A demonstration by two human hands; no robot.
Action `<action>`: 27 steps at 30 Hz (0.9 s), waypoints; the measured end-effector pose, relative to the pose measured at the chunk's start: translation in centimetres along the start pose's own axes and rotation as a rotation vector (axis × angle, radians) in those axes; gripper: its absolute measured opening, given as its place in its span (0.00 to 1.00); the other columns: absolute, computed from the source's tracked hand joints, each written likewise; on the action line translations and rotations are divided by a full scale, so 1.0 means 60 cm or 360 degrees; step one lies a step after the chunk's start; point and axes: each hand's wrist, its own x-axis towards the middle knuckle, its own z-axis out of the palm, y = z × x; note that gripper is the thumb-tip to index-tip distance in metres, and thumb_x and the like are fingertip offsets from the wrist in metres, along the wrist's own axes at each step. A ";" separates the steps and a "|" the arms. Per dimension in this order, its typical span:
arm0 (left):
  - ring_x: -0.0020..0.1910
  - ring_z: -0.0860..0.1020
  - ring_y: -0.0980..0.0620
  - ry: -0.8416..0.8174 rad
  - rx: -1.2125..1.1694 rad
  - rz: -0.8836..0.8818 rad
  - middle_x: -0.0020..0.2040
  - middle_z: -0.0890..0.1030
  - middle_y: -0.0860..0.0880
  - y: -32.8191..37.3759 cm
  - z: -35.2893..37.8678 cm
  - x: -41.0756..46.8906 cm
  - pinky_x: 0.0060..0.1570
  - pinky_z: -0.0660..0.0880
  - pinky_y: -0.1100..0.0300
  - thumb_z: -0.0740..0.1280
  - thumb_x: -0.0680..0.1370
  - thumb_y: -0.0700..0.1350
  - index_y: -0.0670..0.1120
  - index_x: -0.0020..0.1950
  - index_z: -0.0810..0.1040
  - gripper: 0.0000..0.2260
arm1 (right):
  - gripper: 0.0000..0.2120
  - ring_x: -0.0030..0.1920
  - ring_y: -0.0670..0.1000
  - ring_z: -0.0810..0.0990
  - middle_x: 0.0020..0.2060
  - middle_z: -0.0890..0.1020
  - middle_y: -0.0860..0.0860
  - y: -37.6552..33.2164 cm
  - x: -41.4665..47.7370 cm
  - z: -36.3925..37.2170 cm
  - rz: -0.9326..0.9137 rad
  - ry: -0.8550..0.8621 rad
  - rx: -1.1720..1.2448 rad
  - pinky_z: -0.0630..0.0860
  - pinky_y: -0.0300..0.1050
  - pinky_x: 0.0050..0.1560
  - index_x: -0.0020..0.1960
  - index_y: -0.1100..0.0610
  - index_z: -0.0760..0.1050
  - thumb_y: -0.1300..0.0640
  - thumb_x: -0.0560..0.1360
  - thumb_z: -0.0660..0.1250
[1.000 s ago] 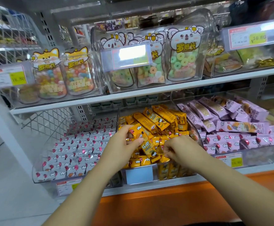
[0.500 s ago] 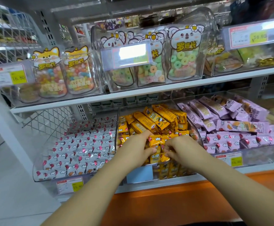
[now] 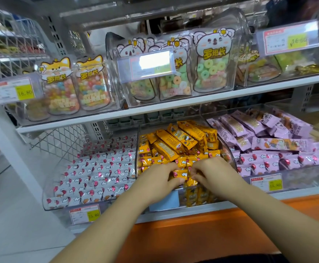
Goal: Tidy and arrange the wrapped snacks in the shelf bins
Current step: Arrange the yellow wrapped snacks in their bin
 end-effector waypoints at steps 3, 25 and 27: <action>0.52 0.76 0.51 -0.0048 -0.0004 -0.0039 0.56 0.79 0.48 -0.005 -0.001 0.011 0.50 0.74 0.57 0.63 0.78 0.56 0.49 0.66 0.73 0.19 | 0.05 0.44 0.49 0.77 0.42 0.81 0.47 0.001 -0.003 0.008 -0.0033 0.0033 0.0020 0.63 0.41 0.52 0.46 0.50 0.75 0.52 0.78 0.61; 0.47 0.74 0.50 -0.0114 0.0206 -0.0120 0.48 0.77 0.51 0.015 0.003 0.037 0.47 0.71 0.54 0.69 0.76 0.50 0.50 0.46 0.73 0.06 | 0.06 0.41 0.47 0.75 0.38 0.78 0.45 -0.004 0.002 0.006 0.0126 -0.0021 0.0175 0.73 0.44 0.42 0.41 0.46 0.72 0.53 0.76 0.65; 0.48 0.75 0.50 -0.0043 0.0271 -0.0047 0.49 0.77 0.51 0.011 0.010 0.028 0.47 0.70 0.55 0.68 0.76 0.50 0.50 0.45 0.75 0.05 | 0.04 0.42 0.48 0.76 0.40 0.80 0.47 -0.005 0.001 0.003 0.0125 -0.0065 0.0170 0.75 0.44 0.43 0.43 0.48 0.76 0.54 0.76 0.65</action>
